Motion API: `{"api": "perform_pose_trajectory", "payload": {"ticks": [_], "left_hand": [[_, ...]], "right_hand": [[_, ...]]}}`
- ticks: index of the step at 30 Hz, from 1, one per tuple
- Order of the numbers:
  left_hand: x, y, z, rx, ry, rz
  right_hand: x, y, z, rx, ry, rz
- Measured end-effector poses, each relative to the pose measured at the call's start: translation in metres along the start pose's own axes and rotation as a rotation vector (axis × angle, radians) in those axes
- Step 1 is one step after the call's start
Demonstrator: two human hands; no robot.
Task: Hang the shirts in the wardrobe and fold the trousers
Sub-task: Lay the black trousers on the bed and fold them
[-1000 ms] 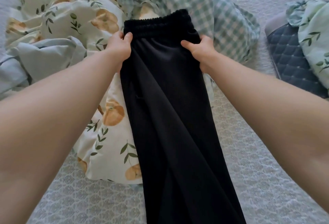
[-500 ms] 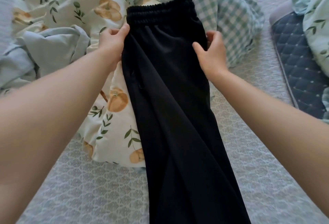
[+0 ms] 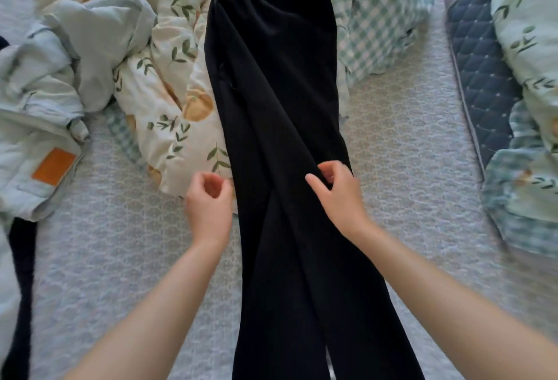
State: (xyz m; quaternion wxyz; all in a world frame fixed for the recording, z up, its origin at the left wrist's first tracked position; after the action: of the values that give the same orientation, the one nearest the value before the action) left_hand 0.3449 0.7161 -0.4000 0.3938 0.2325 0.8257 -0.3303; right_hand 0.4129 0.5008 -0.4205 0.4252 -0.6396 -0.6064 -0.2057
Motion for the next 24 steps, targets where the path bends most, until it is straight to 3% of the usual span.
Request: {"api": "perform_pose_trajectory", "payload": {"ticks": [4, 7, 12, 16, 19, 21, 24], "left_hand": [[0.037, -0.028, 0.013, 0.183, 0.024, -0.246], [0.051, -0.035, 0.02, 0.287, -0.023, -0.325], [0.051, -0.044, 0.007, 0.246, 0.018, -0.242], [0.039, -0.047, -0.025, 0.242, 0.043, -0.063], [0.033, -0.038, -0.055, 0.133, 0.061, 0.014], [0.043, -0.027, -0.069, 0.104, 0.102, -0.02], [0.065, -0.022, -0.062, 0.312, 0.228, -0.182]], "right_hand": [[-0.033, -0.036, 0.003, 0.073, -0.028, 0.13], [-0.05, -0.053, 0.003, 0.085, -0.075, 0.168], [-0.057, -0.069, 0.0, 0.06, -0.2, 0.081], [-0.045, -0.079, -0.007, -0.008, -0.133, 0.021], [-0.041, -0.088, -0.01, -0.04, -0.097, 0.01], [-0.038, -0.092, -0.011, -0.069, -0.084, 0.023], [-0.038, -0.096, -0.01, -0.112, -0.088, 0.075]]}}
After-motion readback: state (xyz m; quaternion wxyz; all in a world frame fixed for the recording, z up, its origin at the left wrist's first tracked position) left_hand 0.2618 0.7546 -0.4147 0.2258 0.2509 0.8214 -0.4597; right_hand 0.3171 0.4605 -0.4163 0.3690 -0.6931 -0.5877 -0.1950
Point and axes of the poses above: each hand's wrist, its own y-axis towards the middle knuckle, its own z-axis out of the palm, x = y × z, the point moved 2 cm from there along y, towards the middle knuckle, and after that the axes turned 3 degrees about -z, right-handed, at the moved point
